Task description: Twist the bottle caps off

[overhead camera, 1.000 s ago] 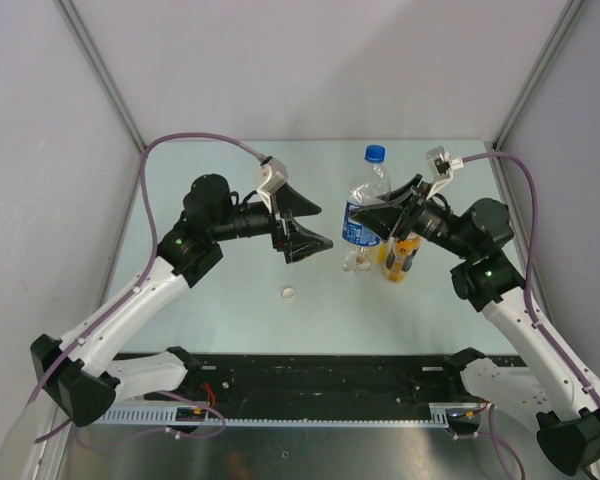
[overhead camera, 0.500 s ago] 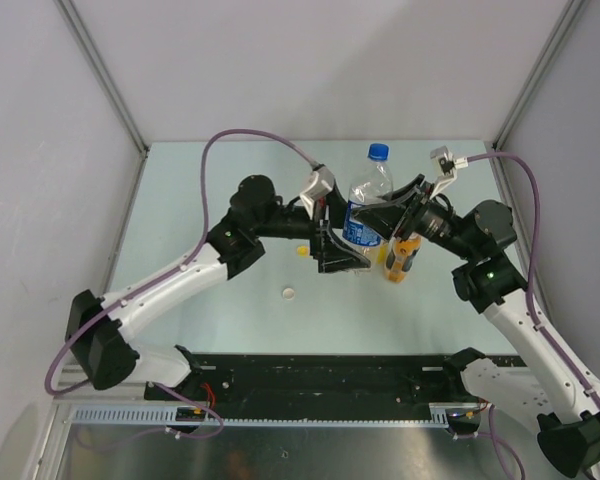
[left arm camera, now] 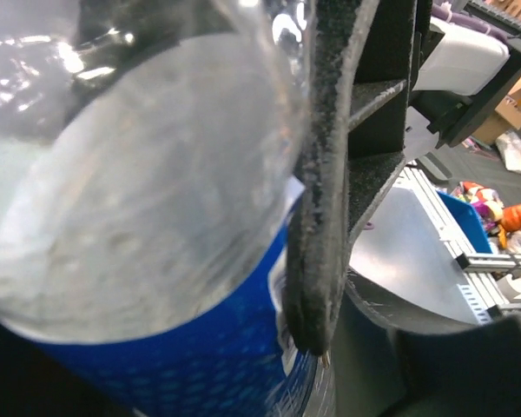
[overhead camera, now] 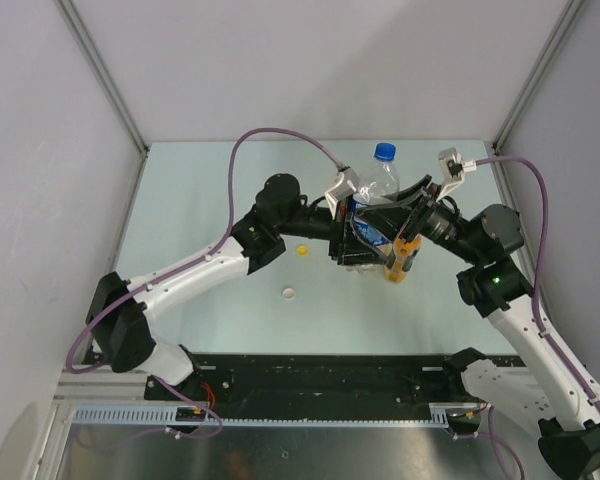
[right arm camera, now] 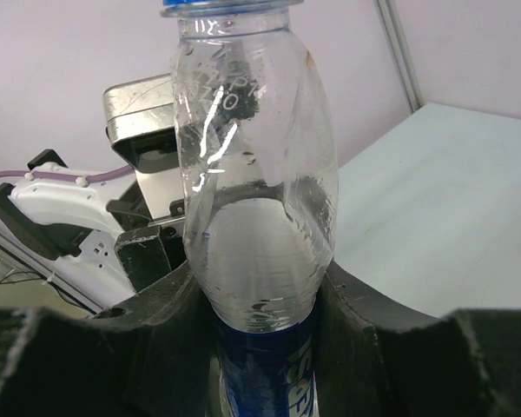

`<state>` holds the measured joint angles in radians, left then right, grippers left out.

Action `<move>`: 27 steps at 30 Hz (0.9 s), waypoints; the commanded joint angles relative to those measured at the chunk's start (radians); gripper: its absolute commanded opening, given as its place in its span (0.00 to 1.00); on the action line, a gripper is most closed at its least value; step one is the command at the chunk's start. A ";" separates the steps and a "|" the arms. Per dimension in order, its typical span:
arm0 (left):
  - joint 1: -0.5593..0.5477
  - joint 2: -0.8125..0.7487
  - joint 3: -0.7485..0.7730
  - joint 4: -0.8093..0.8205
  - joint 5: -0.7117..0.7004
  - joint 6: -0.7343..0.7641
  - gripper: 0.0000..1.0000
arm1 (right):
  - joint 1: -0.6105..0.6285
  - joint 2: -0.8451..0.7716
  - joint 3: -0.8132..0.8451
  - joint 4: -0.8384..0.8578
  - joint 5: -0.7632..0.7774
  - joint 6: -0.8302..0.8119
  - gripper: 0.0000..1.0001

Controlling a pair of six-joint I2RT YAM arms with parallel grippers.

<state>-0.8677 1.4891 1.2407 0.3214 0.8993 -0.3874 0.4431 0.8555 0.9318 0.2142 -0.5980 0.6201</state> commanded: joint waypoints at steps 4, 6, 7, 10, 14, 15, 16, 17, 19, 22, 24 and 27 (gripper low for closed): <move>-0.016 -0.017 0.002 0.053 0.007 0.007 0.46 | 0.002 -0.013 0.035 -0.025 0.037 -0.029 0.45; -0.016 -0.027 -0.017 0.053 -0.010 0.015 0.44 | 0.002 -0.013 0.034 -0.043 0.047 -0.042 0.53; -0.015 -0.033 -0.028 0.054 -0.017 0.021 0.44 | 0.002 -0.012 0.034 -0.053 0.053 -0.052 0.58; -0.014 -0.046 -0.065 0.053 -0.036 0.042 0.43 | 0.002 -0.017 0.035 -0.090 0.076 -0.084 0.78; -0.003 -0.058 -0.122 0.040 -0.066 0.062 0.42 | 0.000 -0.032 0.035 -0.146 0.123 -0.126 0.97; -0.001 -0.059 -0.136 0.031 -0.073 0.069 0.42 | 0.000 -0.036 0.035 -0.158 0.132 -0.136 0.98; 0.000 -0.060 -0.148 0.017 -0.083 0.078 0.42 | 0.000 -0.041 0.034 -0.171 0.143 -0.146 0.99; 0.002 -0.062 -0.161 0.000 -0.096 0.088 0.41 | 0.000 -0.044 0.034 -0.183 0.154 -0.156 0.99; 0.004 -0.067 -0.179 -0.049 -0.126 0.120 0.41 | 0.000 -0.049 0.034 -0.202 0.170 -0.174 0.99; 0.004 -0.067 -0.186 -0.153 -0.180 0.177 0.41 | 0.000 -0.053 0.034 -0.209 0.183 -0.182 0.99; 0.002 -0.067 -0.189 -0.230 -0.224 0.216 0.41 | 0.000 -0.053 0.034 -0.225 0.189 -0.183 0.99; 0.002 -0.084 -0.217 -0.292 -0.300 0.251 0.41 | 0.000 -0.052 0.034 -0.248 0.212 -0.186 0.99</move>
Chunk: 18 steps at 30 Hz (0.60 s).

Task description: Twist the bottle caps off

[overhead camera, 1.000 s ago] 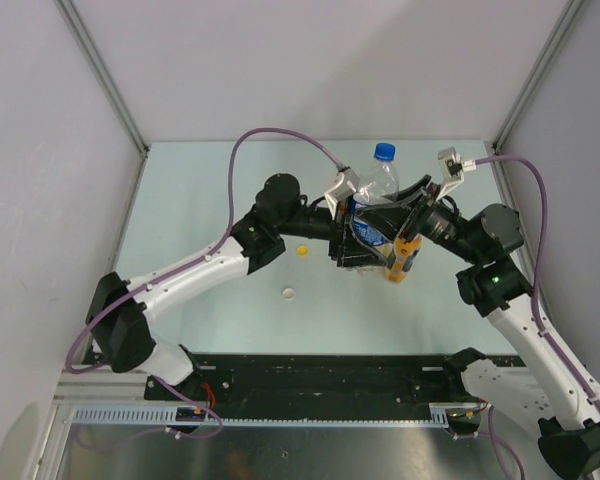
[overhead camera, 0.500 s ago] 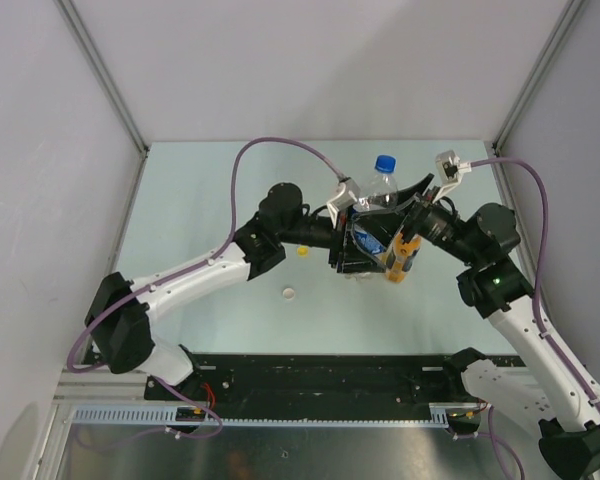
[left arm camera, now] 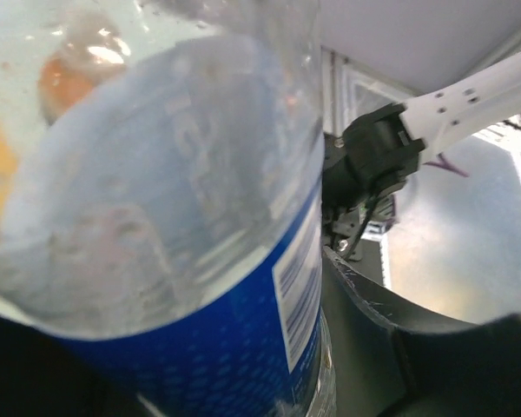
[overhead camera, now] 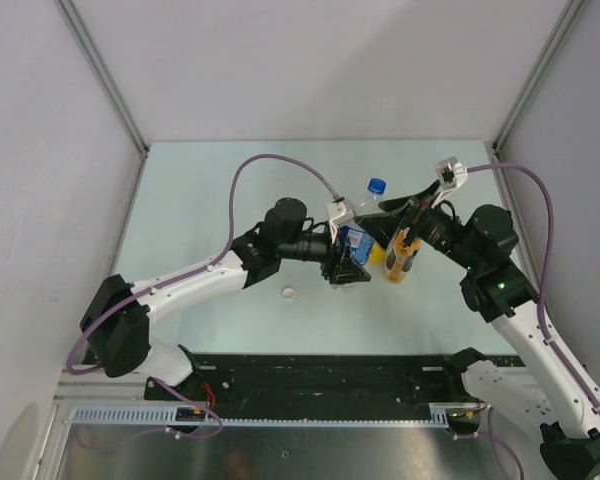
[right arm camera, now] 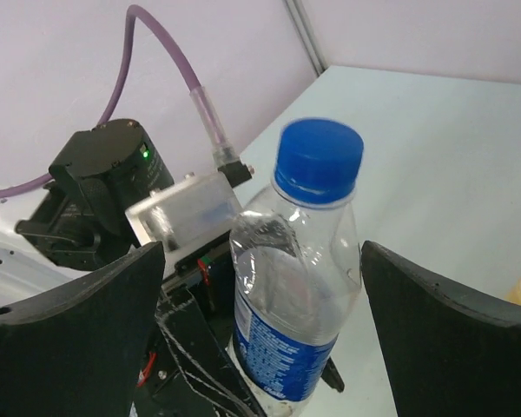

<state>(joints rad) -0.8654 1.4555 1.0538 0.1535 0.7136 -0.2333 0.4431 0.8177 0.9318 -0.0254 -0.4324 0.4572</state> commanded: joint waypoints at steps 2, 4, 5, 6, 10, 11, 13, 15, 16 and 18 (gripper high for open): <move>-0.001 -0.068 -0.050 -0.159 -0.177 0.112 0.42 | 0.000 -0.017 0.035 -0.015 0.066 -0.019 0.99; -0.002 -0.087 -0.068 -0.190 -0.243 0.122 0.43 | 0.000 -0.024 0.034 -0.016 0.082 -0.014 0.99; -0.005 -0.098 -0.075 -0.203 -0.282 0.129 0.43 | 0.000 -0.028 0.034 -0.016 0.091 -0.012 0.99; -0.009 -0.107 -0.081 -0.216 -0.323 0.137 0.43 | 0.000 -0.032 0.034 -0.015 0.100 -0.009 0.99; -0.038 -0.144 -0.092 -0.254 -0.472 0.170 0.44 | 0.000 -0.032 0.035 -0.006 0.128 0.011 0.99; -0.049 -0.155 -0.094 -0.261 -0.504 0.180 0.44 | 0.000 -0.028 0.035 -0.003 0.130 0.018 0.99; -0.077 -0.181 -0.098 -0.269 -0.591 0.201 0.44 | 0.000 -0.014 0.034 -0.001 0.130 0.034 0.99; -0.108 -0.201 -0.101 -0.275 -0.670 0.223 0.44 | 0.000 0.004 0.035 0.005 0.123 0.047 0.99; -0.123 -0.208 -0.102 -0.277 -0.711 0.227 0.44 | 0.000 0.012 0.035 0.010 0.114 0.055 0.99; -0.151 -0.220 -0.102 -0.285 -0.789 0.254 0.44 | 0.000 0.025 0.034 0.033 0.094 0.071 0.99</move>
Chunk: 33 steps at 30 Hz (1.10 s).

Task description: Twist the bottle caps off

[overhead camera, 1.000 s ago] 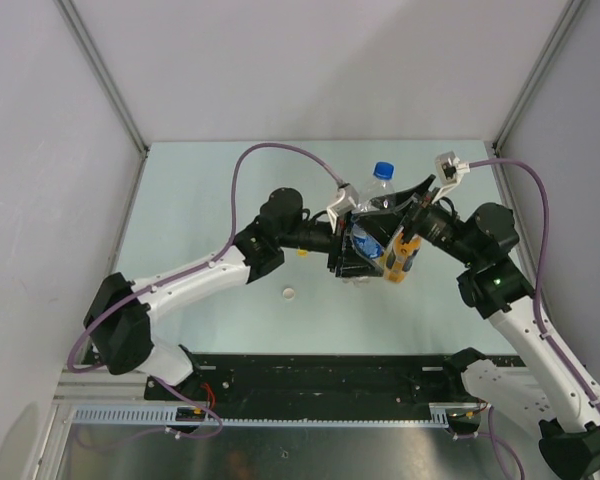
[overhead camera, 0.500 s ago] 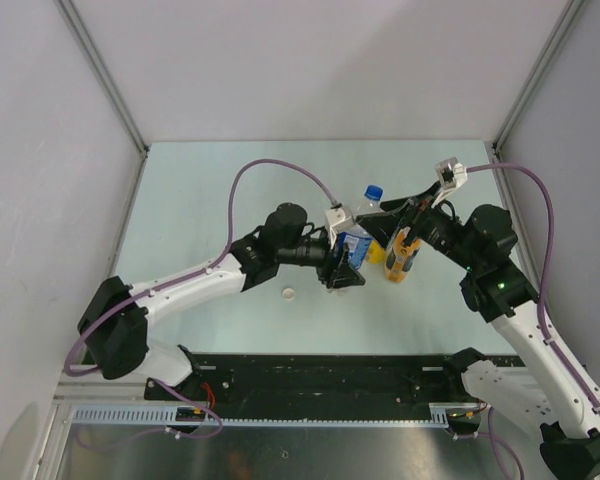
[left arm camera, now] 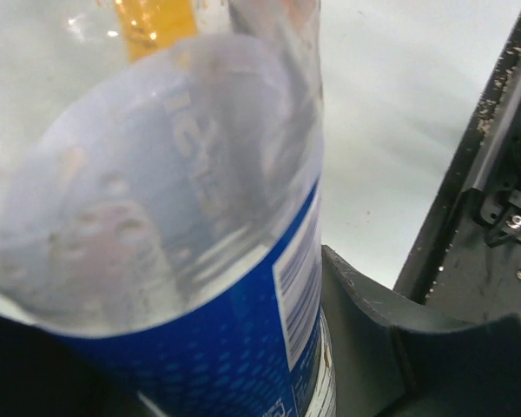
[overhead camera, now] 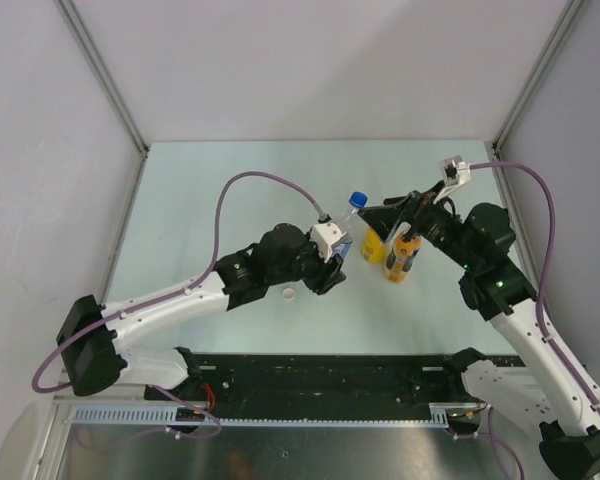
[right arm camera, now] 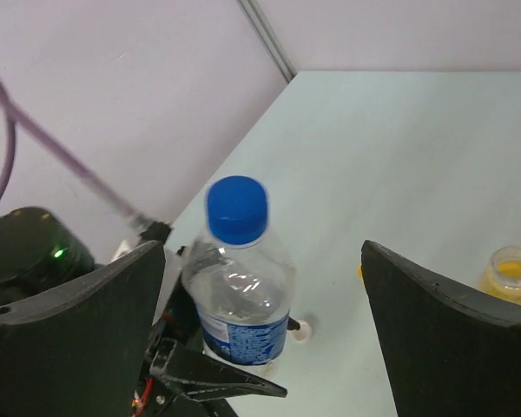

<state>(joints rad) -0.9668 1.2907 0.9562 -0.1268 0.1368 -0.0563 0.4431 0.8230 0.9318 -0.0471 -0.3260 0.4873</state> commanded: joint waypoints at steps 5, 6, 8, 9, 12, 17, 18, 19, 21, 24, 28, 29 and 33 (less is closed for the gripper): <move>-0.096 -0.046 0.009 -0.055 -0.440 0.081 0.43 | 0.006 0.036 0.034 0.095 -0.029 0.057 0.99; -0.099 -0.038 0.018 -0.073 -0.472 0.076 0.43 | 0.009 0.038 0.035 0.100 -0.030 0.060 0.99; -0.107 -0.021 0.035 -0.107 -0.534 0.067 0.42 | 0.014 0.043 0.034 0.107 -0.029 0.065 0.99; -0.111 -0.013 0.042 -0.119 -0.562 0.065 0.42 | 0.017 0.048 0.034 0.112 -0.028 0.066 0.99; -0.131 0.013 0.063 -0.150 -0.646 0.064 0.41 | 0.028 0.065 0.034 0.123 -0.018 0.070 0.99; -0.174 0.061 0.112 -0.205 -0.754 0.067 0.41 | 0.046 0.104 0.035 0.133 0.010 0.080 0.96; -0.182 0.069 0.118 -0.210 -0.773 0.069 0.41 | 0.048 0.114 0.035 0.135 0.014 0.079 0.94; -0.189 0.076 0.122 -0.213 -0.791 0.069 0.40 | 0.049 0.124 0.035 0.136 0.020 0.076 0.92; -0.196 0.087 0.128 -0.218 -0.807 0.069 0.40 | 0.050 0.141 0.034 0.134 0.033 0.077 0.87; -0.202 0.091 0.131 -0.224 -0.810 0.065 0.40 | 0.051 0.160 0.035 0.132 0.044 0.081 0.79; -0.211 0.096 0.130 -0.229 -0.822 0.072 0.39 | 0.050 0.174 0.035 0.135 0.042 0.092 0.69; -0.214 0.099 0.131 -0.231 -0.829 0.073 0.38 | 0.050 0.176 0.035 0.139 0.038 0.096 0.67; -0.224 0.105 0.133 -0.239 -0.846 0.075 0.35 | 0.051 0.185 0.035 0.151 0.022 0.109 0.57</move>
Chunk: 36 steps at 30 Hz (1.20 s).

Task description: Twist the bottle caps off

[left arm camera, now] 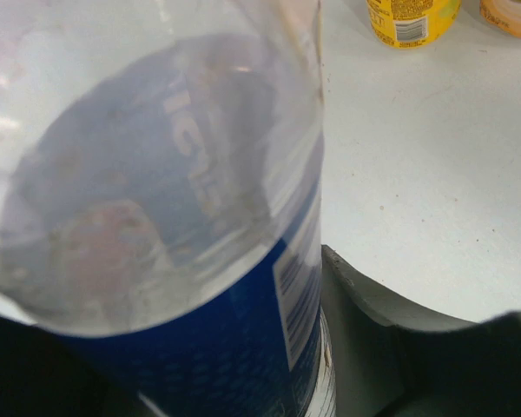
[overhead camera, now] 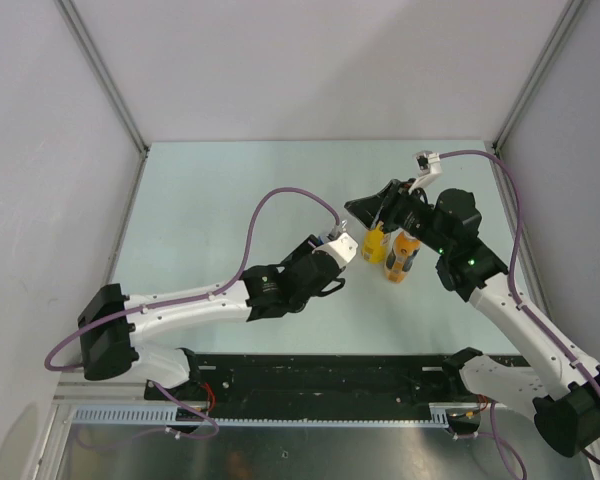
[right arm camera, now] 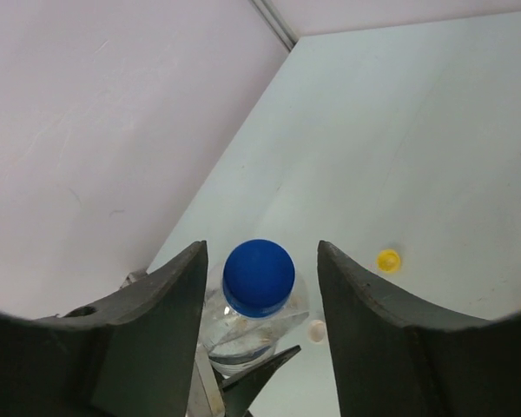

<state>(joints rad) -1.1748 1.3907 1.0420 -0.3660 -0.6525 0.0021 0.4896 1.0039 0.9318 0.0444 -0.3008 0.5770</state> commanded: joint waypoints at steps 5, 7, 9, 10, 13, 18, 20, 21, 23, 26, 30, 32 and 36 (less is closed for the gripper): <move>-0.022 0.019 0.051 -0.005 -0.083 0.018 0.32 | 0.004 0.017 0.035 0.059 -0.016 0.027 0.40; -0.024 0.021 0.051 -0.004 -0.091 0.017 0.32 | 0.004 0.018 0.035 0.053 -0.017 0.026 0.34; -0.025 0.024 0.050 -0.004 -0.092 0.017 0.31 | 0.004 0.017 0.035 0.044 -0.012 0.021 0.23; -0.025 0.026 0.049 -0.004 -0.093 0.018 0.30 | 0.004 0.015 0.035 0.039 -0.011 0.019 0.18; -0.025 0.028 0.047 -0.004 -0.081 0.020 0.27 | 0.004 0.011 0.034 0.030 -0.007 0.012 0.03; -0.025 0.032 0.046 -0.003 -0.059 0.022 0.27 | 0.004 0.004 0.035 0.022 -0.012 -0.005 0.00; -0.025 0.036 0.048 -0.002 -0.054 0.023 0.27 | 0.004 -0.001 0.035 0.022 -0.017 -0.009 0.00; -0.025 0.037 0.048 -0.001 -0.053 0.023 0.27 | 0.004 -0.003 0.035 0.023 -0.020 -0.013 0.00; -0.024 0.039 0.050 -0.001 -0.051 0.023 0.27 | 0.003 -0.007 0.035 0.024 -0.024 -0.022 0.00; -0.024 0.046 0.056 0.000 -0.050 0.028 0.27 | 0.003 -0.016 0.034 0.027 -0.032 -0.030 0.00; -0.021 0.044 0.059 0.003 -0.028 0.030 0.26 | 0.004 -0.033 0.024 0.051 -0.050 -0.034 0.00; -0.015 0.035 0.060 0.011 0.004 0.032 0.26 | 0.004 -0.041 0.016 0.063 -0.054 -0.040 0.00; 0.005 -0.006 0.052 0.044 0.118 0.042 0.26 | 0.003 -0.045 0.006 0.068 -0.069 -0.050 0.00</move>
<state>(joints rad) -1.1870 1.4250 1.0660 -0.3611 -0.6628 0.0078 0.4812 0.9932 0.9314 0.0444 -0.3023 0.5552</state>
